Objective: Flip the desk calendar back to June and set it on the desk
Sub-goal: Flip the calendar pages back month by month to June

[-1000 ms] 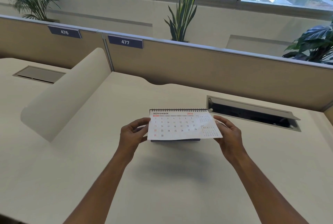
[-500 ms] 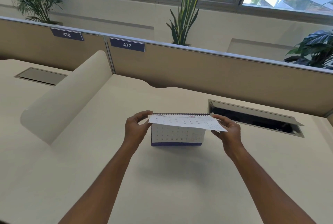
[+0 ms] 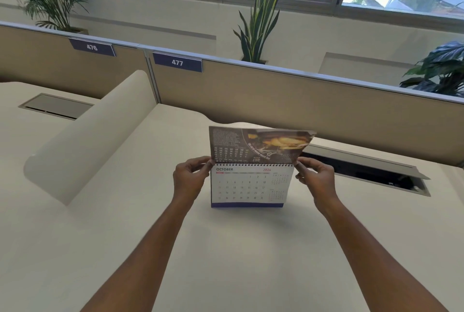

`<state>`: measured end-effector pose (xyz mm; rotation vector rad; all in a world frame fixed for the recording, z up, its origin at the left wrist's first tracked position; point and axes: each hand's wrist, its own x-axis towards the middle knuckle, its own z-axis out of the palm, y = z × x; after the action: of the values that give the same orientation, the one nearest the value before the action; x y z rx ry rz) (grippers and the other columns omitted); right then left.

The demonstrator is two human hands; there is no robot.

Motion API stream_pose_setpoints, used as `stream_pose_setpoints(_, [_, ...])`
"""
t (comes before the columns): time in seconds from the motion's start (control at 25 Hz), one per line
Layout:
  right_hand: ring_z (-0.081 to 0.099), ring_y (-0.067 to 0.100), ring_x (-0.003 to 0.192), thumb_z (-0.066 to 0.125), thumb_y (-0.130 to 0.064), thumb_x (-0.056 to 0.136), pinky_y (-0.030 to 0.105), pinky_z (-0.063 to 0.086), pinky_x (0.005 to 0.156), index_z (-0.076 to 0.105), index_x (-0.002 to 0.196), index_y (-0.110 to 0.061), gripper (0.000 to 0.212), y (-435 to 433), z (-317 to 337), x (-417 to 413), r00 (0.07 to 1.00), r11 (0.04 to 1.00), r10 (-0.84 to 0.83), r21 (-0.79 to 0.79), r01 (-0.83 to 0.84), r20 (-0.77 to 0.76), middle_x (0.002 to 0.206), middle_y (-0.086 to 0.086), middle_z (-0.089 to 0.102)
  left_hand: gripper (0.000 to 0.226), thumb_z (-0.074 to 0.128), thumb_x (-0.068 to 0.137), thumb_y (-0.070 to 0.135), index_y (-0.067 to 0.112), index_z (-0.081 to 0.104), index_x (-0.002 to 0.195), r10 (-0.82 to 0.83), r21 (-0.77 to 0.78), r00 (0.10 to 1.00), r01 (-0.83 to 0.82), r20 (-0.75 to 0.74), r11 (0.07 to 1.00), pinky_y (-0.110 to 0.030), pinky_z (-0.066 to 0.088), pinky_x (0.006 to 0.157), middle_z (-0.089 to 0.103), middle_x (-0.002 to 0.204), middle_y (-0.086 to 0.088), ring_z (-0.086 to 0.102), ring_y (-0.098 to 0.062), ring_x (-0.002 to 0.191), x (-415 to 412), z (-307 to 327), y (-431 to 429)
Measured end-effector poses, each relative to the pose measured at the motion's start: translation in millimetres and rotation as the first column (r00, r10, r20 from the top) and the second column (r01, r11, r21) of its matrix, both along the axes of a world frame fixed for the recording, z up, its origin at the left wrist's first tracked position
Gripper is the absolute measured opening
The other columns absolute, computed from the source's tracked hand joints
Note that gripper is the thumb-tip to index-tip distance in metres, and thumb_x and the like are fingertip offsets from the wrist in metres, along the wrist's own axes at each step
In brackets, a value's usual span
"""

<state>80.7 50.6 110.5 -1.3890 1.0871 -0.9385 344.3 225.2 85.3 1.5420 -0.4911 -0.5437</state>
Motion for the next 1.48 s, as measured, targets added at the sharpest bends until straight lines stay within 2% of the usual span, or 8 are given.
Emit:
stream_pose_setpoints(0.2, [0.072, 0.008, 0.085, 0.078, -0.021, 0.091, 0.029, 0.053, 0.069, 0.079, 0.092, -0.028, 0.008, -4, -4, 4, 1.0, 1.0, -0.015, 0.013, 0.015, -0.012, 0.091, -0.009, 0.08, 0.008, 0.083, 0.09, 0.019, 0.027, 0.083, 0.091, -0.024, -0.024, 0.999, 0.023, -0.033, 0.999, -0.029, 0.067, 0.075, 0.084, 0.087, 0.008, 0.08, -0.009, 0.085, 2, -1, -3])
stream_pose_setpoints(0.36, [0.071, 0.014, 0.095, 0.075, -0.017, 0.093, 0.031, 0.054, 0.071, 0.079, 0.095, -0.024, 0.009, -4, -4, 7, 0.999, 0.997, -0.032, 0.065, 0.031, 0.016, 0.091, -0.007, 0.08, 0.007, 0.082, 0.091, 0.019, 0.016, 0.084, 0.098, -0.018, -0.018, 0.995, 0.016, -0.101, 1.0, -0.032, 0.066, 0.078, 0.085, 0.091, -0.001, 0.081, -0.014, 0.089, 4, -4, -7])
stream_pose_setpoints(0.52, [0.07, 0.012, 0.093, 0.074, -0.017, 0.094, 0.033, 0.055, 0.076, 0.08, 0.098, -0.02, 0.008, -5, -5, 7, 0.998, 0.989, -0.037, 0.143, 0.03, 0.046, 0.086, -0.009, 0.079, 0.007, 0.081, 0.092, 0.023, 0.018, 0.083, 0.096, -0.028, -0.009, 0.991, 0.027, -0.131, 1.0, -0.029, 0.066, 0.073, 0.084, 0.086, 0.002, 0.08, -0.01, 0.085, 5, -7, -9])
stream_pose_setpoints(0.72, [0.07, 0.02, 0.1, 0.07, -0.021, 0.097, 0.038, 0.054, 0.083, 0.079, 0.098, -0.016, 0.01, -3, -10, 7, 0.992, 0.966, -0.032, 0.259, 0.0, 0.12, 0.093, 0.002, 0.08, 0.017, 0.081, 0.092, 0.032, 0.016, 0.083, 0.098, -0.018, 0.024, 0.99, 0.022, -0.137, 0.999, -0.026, 0.063, 0.07, 0.084, 0.084, 0.005, 0.077, -0.007, 0.085, 5, -11, -9])
stream_pose_setpoints(0.88, [0.069, 0.02, 0.097, 0.073, -0.022, 0.095, 0.037, 0.054, 0.083, 0.08, 0.097, -0.015, 0.01, -2, -13, 9, 0.986, 0.948, -0.052, 0.317, -0.001, 0.157, 0.124, 0.014, 0.071, 0.017, 0.082, 0.09, 0.037, 0.02, 0.082, 0.088, -0.002, 0.031, 0.986, 0.007, -0.17, 0.999, -0.031, 0.064, 0.076, 0.083, 0.084, 0.006, 0.075, -0.011, 0.087, 4, -15, -10])
stream_pose_setpoints(1.12, [0.069, 0.021, 0.101, 0.073, -0.025, 0.095, 0.036, 0.054, 0.08, 0.074, 0.116, -0.012, 0.025, -3, -17, 6, 0.985, 0.95, -0.056, 0.312, 0.002, 0.163, 0.101, 0.006, 0.079, 0.014, 0.084, 0.087, 0.039, 0.027, 0.084, 0.094, 0.022, 0.022, 0.981, -0.018, -0.195, 1.0, -0.033, 0.064, 0.076, 0.083, 0.09, 0.013, 0.076, -0.011, 0.097, 3, -16, -11])
stream_pose_setpoints(1.28, [0.068, 0.023, 0.102, 0.072, -0.028, 0.095, 0.036, 0.054, 0.08, 0.078, 0.105, -0.015, 0.017, -3, -17, 7, 0.986, 0.954, -0.033, 0.299, -0.018, 0.165, 0.104, 0.01, 0.078, 0.024, 0.083, 0.089, 0.038, 0.015, 0.085, 0.092, -0.006, 0.0, 0.972, 0.006, -0.237, 1.0, -0.028, 0.065, 0.072, 0.085, 0.095, 0.002, 0.079, -0.018, 0.102, 3, -18, -12])
stream_pose_setpoints(1.48, [0.067, 0.02, 0.096, 0.071, -0.029, 0.096, 0.036, 0.056, 0.08, 0.077, 0.105, -0.009, 0.024, -4, -18, 9, 0.986, 0.955, -0.031, 0.295, -0.02, 0.166, 0.121, 0.024, 0.07, 0.026, 0.081, 0.09, 0.039, 0.013, 0.085, 0.089, -0.036, -0.008, 0.967, 0.035, -0.253, 0.999, -0.034, 0.066, 0.082, 0.085, 0.096, -0.004, 0.08, -0.019, 0.097, 2, -19, -10])
